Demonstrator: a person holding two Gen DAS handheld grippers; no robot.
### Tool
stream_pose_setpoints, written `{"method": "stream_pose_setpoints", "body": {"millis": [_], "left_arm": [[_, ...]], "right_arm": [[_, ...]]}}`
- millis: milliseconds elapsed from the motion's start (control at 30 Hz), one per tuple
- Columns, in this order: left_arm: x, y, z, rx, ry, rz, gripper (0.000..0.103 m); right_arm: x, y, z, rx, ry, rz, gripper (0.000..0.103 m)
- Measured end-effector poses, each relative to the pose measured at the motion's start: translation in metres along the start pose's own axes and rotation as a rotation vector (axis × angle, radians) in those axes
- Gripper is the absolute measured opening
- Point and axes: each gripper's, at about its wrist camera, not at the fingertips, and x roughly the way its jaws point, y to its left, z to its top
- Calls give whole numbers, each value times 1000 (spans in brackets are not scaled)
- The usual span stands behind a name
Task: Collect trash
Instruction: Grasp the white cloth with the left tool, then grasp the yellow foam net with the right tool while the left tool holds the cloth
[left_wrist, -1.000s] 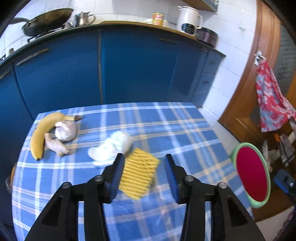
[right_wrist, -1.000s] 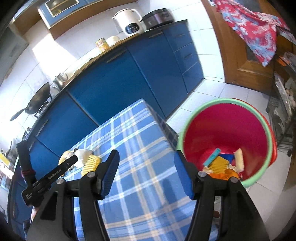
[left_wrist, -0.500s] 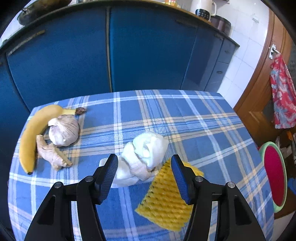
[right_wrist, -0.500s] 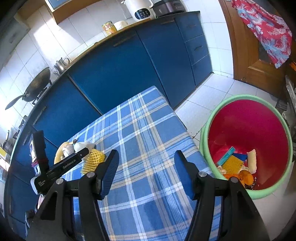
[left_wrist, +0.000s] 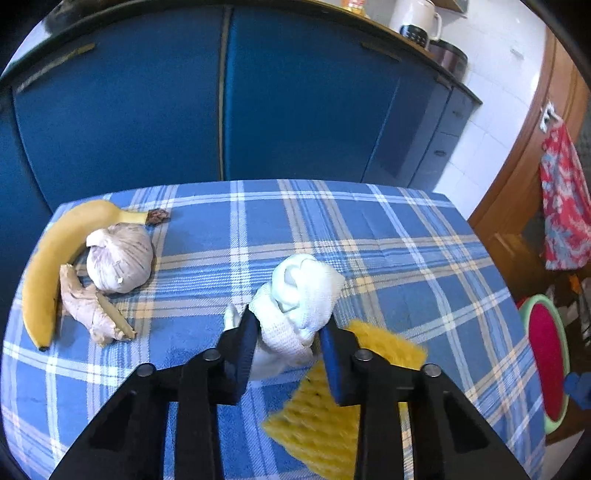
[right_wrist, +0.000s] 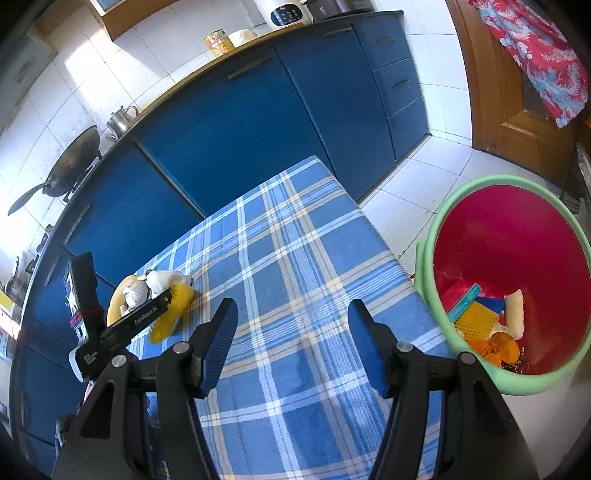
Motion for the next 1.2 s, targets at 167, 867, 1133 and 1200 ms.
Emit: {"method": "stream_pose_setpoints", "body": {"millis": [167, 867, 1133, 1200], "left_arm": [[-13, 1, -1, -14, -9, -26, 25], [-102, 58, -56, -219, -98, 51, 25], [-102, 80, -62, -280, -120, 67, 25], [-102, 83, -63, -283, -127, 70, 25]], "right_arm": [[0, 3, -1, -5, 5, 1, 64], [28, 69, -19, -178, 100, 71, 64], [69, 110, -30, -280, 197, 125, 64], [73, 113, -30, -290, 201, 120, 64]]}}
